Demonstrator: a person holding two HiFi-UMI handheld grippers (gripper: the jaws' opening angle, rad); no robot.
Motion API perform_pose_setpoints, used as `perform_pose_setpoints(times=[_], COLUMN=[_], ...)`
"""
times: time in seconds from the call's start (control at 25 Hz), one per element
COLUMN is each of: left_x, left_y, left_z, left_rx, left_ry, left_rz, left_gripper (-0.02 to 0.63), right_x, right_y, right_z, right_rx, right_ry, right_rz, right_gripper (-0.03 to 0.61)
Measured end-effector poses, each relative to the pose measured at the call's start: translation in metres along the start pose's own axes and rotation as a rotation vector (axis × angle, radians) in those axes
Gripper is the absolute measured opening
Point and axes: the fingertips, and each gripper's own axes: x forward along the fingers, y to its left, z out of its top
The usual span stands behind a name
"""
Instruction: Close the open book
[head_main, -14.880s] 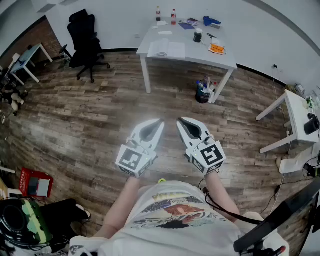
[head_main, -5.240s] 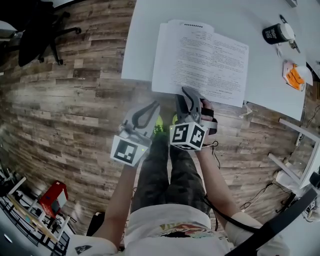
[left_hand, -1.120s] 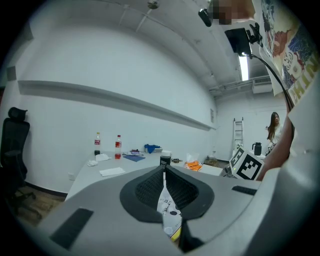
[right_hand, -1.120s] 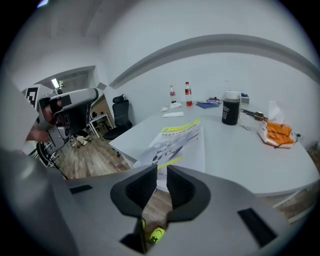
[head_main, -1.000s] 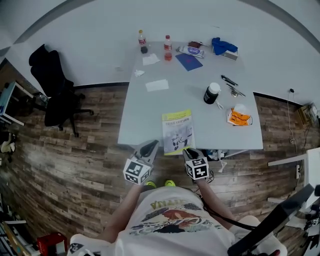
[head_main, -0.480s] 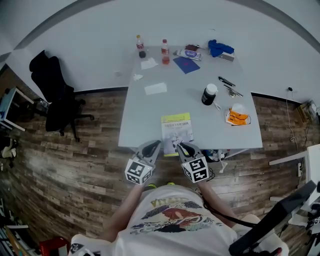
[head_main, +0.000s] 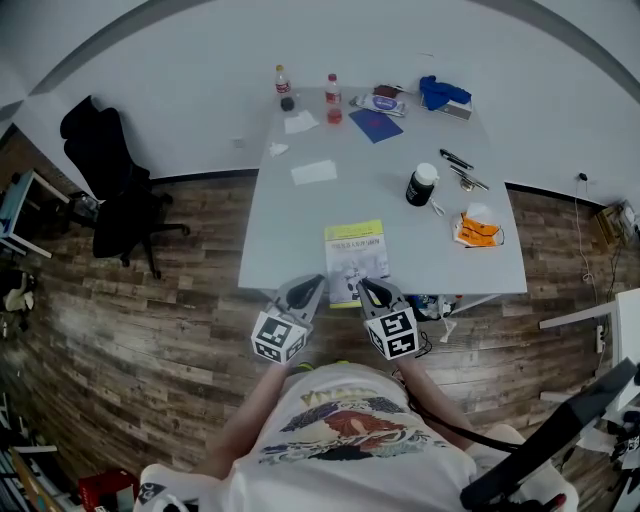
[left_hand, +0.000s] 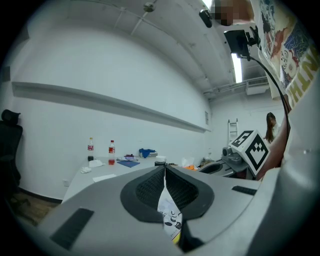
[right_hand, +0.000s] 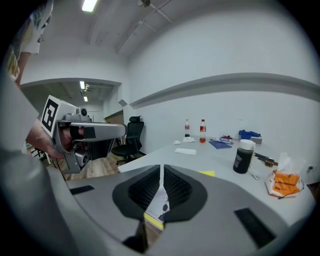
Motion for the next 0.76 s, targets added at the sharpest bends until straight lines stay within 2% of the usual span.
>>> perform_pose_setpoints(times=[0.76], left_x=[0.0100], left_y=[-0.0061], left_z=[-0.0057], left_rx=[0.015], left_ry=[0.024], left_rz=[-0.017], left_gripper=[0.014], right_x=[0.0070], right_y=[-0.0050], right_z=[-0.0011], right_rx=[-0.003], right_ry=[0.009], right_rz=[0.017], right_gripper=[0.035])
